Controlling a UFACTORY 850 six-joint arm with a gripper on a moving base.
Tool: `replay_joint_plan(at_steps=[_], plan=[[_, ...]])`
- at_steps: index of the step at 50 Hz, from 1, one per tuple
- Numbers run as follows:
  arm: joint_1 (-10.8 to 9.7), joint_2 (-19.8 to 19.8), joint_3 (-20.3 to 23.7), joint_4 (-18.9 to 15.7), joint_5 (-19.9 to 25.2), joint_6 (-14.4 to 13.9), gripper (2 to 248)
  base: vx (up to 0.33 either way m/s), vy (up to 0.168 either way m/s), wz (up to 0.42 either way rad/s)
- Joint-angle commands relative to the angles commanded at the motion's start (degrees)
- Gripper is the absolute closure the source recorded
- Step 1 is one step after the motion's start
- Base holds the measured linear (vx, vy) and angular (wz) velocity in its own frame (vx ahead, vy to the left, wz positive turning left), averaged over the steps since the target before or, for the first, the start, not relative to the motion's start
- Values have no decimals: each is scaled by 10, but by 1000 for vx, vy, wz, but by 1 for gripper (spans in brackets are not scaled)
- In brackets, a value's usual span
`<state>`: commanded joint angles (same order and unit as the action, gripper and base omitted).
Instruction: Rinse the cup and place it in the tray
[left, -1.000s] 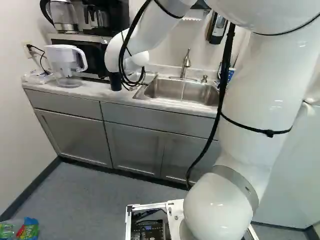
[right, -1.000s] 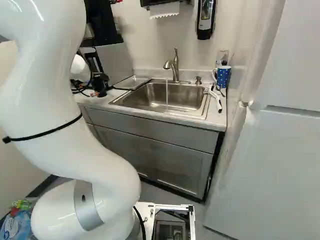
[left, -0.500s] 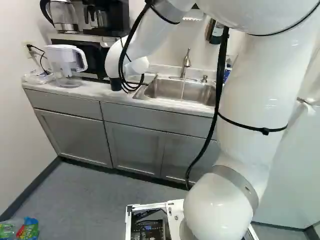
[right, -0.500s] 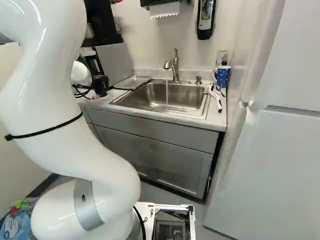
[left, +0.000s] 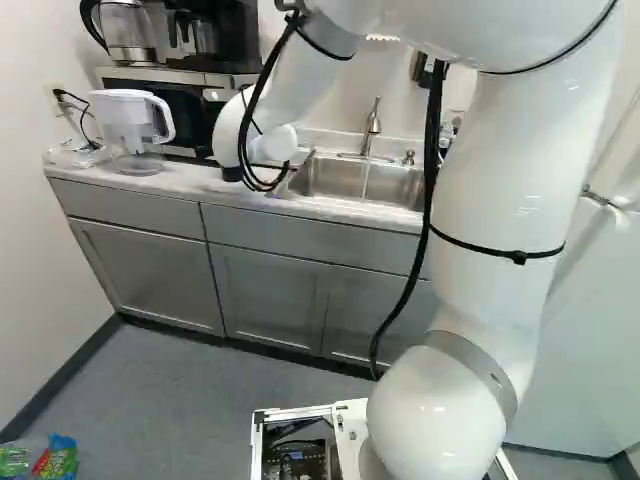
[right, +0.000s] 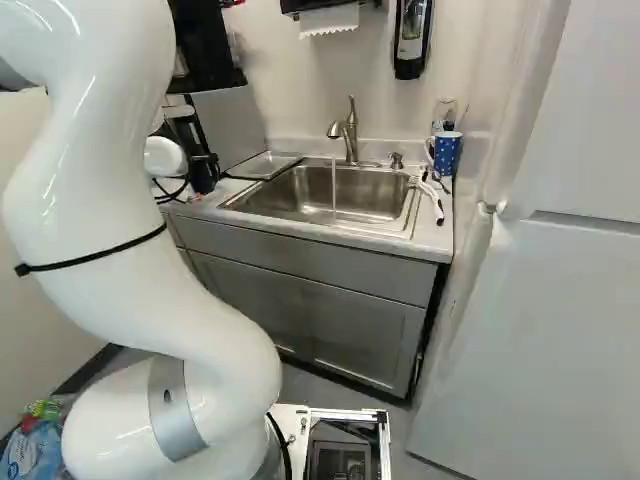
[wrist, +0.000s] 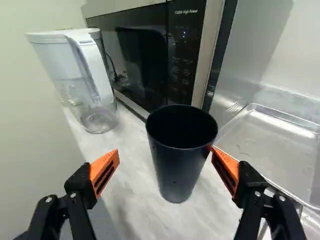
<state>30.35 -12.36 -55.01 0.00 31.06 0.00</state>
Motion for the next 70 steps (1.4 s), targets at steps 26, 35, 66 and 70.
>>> replay_joint_plan(at_steps=[26, 35, 66, 70], plan=[[-4, -16, 10, 0, 55, 0, 3, 0, 0, 0], [-4, -16, 10, 0, 55, 0, 3, 0, 0, 0], [-4, -16, 10, 0, 55, 0, 44, 0, 0, 0], [-4, -16, 10, 0, 55, 0, 82, 0, 0, 0]])
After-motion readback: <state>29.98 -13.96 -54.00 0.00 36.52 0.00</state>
